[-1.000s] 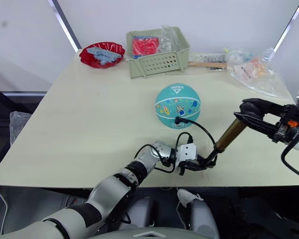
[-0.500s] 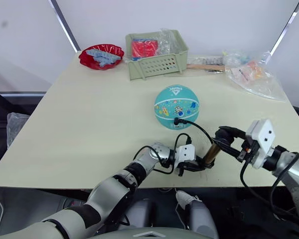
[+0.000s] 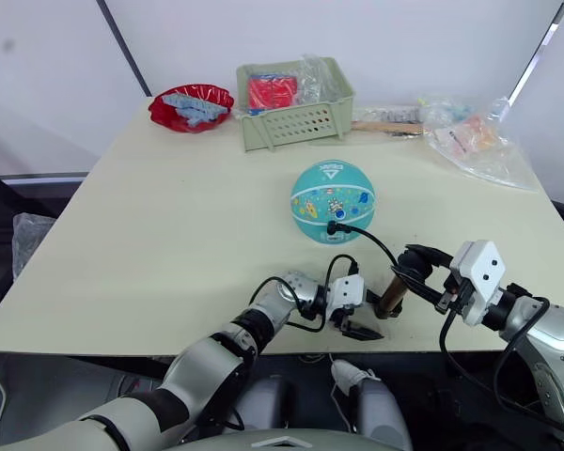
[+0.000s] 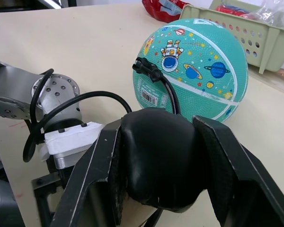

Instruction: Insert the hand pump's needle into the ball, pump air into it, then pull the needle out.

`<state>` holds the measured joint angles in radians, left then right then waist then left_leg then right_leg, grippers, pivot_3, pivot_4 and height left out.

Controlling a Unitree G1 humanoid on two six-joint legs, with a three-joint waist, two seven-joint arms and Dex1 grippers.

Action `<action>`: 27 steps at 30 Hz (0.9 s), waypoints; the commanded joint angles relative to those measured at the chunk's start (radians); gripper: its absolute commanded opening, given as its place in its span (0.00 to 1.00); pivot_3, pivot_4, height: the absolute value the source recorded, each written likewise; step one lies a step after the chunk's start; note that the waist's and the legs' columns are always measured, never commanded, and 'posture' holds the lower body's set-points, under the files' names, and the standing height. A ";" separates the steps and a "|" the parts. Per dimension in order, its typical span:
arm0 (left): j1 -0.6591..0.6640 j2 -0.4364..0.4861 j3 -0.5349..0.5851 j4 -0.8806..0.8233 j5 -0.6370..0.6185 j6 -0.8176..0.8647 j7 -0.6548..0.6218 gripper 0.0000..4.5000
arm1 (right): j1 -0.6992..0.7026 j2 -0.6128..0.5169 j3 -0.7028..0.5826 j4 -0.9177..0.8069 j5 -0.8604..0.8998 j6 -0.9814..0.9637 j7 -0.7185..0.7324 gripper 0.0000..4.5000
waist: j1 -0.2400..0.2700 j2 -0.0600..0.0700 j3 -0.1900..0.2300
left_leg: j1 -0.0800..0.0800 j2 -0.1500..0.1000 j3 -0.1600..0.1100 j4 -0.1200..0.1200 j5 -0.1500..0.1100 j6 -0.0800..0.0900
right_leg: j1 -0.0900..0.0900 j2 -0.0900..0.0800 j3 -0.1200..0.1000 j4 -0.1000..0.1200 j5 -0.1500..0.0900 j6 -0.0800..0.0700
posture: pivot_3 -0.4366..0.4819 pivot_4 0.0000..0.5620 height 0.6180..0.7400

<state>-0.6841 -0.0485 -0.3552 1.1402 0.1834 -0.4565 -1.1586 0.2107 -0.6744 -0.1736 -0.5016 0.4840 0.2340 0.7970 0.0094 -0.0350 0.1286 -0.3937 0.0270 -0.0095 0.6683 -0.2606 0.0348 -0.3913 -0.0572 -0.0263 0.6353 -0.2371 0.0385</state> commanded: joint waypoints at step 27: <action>0.385 0.556 0.283 -0.967 -0.597 0.367 -0.333 1.00 | 0.078 0.042 -0.011 0.007 -0.021 0.013 -0.065 0.37 | 0.004 0.014 0.016 | -0.004 0.000 -0.001 -0.002 0.000 0.000 | -0.004 -0.003 0.001 -0.003 0.001 -0.003 | 0.48 0.27 0.98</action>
<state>-0.3067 0.4900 -0.1051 0.2280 -0.3664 -0.1054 -1.4789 0.2654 -0.6385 -0.2064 -0.5482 0.4930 0.2075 0.7493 0.0138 -0.0212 0.1446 -0.3982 0.0274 -0.0099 0.6659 -0.2606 0.0348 -0.3953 -0.0607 -0.0249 0.6326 -0.2367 0.0364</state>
